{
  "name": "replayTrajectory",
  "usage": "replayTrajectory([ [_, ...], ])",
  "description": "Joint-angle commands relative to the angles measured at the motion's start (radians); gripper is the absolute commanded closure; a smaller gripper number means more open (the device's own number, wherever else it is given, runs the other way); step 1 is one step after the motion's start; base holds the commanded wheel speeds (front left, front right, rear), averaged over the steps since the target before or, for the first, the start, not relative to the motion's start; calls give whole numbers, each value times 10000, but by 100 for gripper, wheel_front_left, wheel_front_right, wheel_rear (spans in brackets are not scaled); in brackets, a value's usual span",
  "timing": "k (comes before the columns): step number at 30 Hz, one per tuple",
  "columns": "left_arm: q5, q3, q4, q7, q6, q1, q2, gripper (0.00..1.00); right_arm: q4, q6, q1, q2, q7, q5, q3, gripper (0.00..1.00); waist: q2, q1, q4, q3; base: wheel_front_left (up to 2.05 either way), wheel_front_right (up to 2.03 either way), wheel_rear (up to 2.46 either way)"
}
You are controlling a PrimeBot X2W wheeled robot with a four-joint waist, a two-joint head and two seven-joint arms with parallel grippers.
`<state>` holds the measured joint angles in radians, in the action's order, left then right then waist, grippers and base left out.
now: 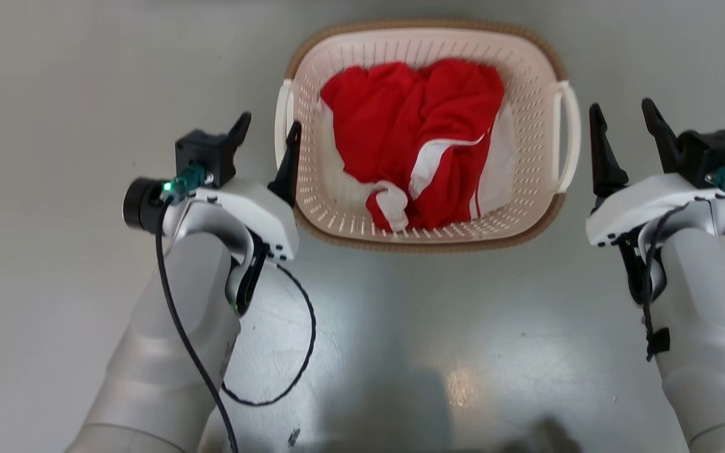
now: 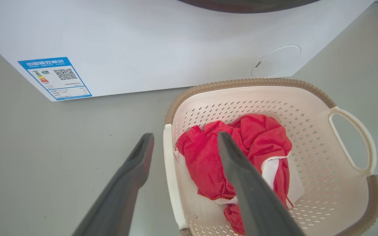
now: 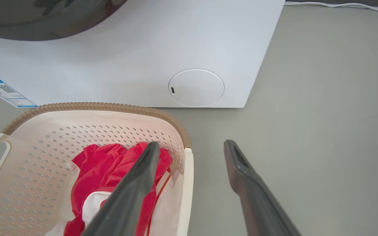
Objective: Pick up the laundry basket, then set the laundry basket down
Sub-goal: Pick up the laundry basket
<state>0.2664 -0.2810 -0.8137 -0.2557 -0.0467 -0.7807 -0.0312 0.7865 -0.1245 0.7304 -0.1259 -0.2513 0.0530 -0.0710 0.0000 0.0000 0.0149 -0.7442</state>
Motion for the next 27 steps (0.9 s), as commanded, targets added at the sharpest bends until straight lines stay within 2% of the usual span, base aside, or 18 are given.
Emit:
replayTrajectory([
  [1, 128, 137, 97, -61, 88, -114, -190, 0, -59, -62, -17, 37, -105, -3, 224, 0, 0, 0, 55, -312, 0, 0, 0],
  [14, 454, -416, -214, -61, 290, -729, -190, 0, 253, -62, 392, 82, -105, -12, 197, 0, 0, 0, 12, -876, 0, 0, 0],
  [27, 444, -480, -605, -61, 333, -1322, -190, 0, 110, -62, 619, 24, -105, -63, 86, 0, 0, 0, 17, -1702, 0, 0, 0],
])
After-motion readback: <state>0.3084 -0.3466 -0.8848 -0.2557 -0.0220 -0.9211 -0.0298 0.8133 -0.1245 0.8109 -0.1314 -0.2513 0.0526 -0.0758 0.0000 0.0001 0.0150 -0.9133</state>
